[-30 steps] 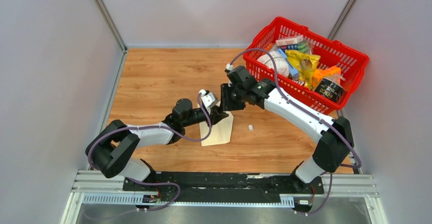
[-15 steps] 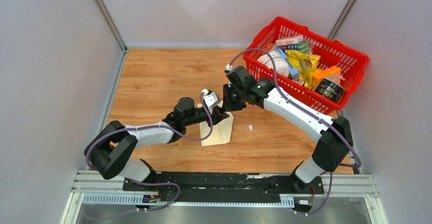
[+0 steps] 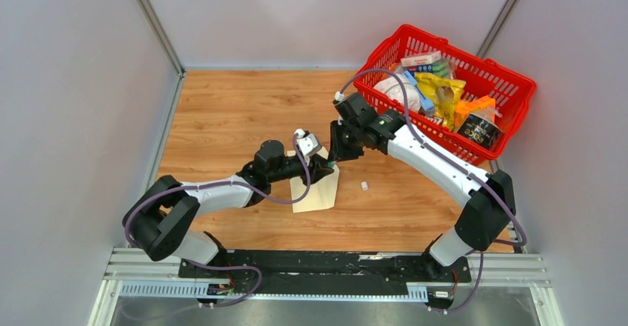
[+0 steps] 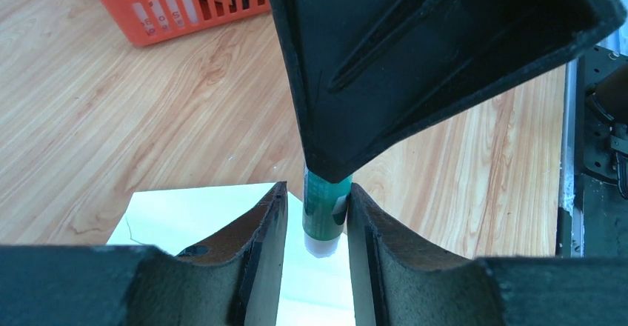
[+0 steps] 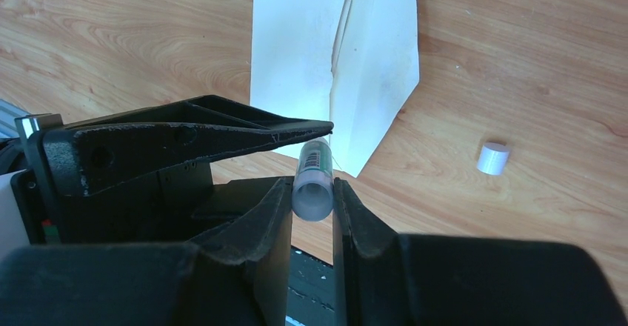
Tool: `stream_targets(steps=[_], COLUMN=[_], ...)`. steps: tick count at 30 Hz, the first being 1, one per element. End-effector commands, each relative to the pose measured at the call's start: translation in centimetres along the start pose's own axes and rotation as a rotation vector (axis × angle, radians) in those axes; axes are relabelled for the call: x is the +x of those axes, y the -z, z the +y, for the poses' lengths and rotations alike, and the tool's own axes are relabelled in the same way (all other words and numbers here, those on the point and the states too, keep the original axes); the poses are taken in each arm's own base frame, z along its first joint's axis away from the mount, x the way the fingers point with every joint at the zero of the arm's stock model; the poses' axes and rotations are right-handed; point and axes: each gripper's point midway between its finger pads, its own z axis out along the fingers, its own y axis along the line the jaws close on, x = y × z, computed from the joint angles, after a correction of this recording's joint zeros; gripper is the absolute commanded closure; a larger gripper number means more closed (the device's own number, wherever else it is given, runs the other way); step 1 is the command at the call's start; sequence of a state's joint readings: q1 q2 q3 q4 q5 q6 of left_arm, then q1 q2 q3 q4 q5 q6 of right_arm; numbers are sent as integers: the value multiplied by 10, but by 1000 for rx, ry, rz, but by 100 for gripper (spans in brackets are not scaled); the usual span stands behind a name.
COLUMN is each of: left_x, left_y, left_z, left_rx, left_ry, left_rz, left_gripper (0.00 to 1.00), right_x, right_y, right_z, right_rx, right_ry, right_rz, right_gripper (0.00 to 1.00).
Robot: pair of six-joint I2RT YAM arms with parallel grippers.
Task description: Place the letter into the envelope and seal it
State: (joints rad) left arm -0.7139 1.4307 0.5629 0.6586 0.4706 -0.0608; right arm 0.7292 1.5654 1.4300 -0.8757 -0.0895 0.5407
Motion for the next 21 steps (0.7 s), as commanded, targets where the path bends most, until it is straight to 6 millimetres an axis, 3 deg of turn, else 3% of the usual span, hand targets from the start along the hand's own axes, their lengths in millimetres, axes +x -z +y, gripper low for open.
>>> stream_targets(steps=[1,10,14,18,21], left_x=[-16,-6,-11,-16,-17], left_y=[-6,-11,-11,-10,-10], left_z=[-3,-10,-8,-9,-9], left_rx=[33,61,49,49,48], left_ry=[-39,-24,-33,-45,-55], left_rz=[-36,-9,-27,-46,-50], left_gripper=[58,59,61,69,82], right_x=[-14,-16,-13,-11,-9], right_y=[23,26,25,23,21], right_z=[7,7,7,7,7], right_rx=[-36,-48,-50,-55,-57], right_ry=[9,-5,-7,-10,-10], right_rz=[-57,-64,-55,-46,-40], right_gripper=[100,100,100,100,96])
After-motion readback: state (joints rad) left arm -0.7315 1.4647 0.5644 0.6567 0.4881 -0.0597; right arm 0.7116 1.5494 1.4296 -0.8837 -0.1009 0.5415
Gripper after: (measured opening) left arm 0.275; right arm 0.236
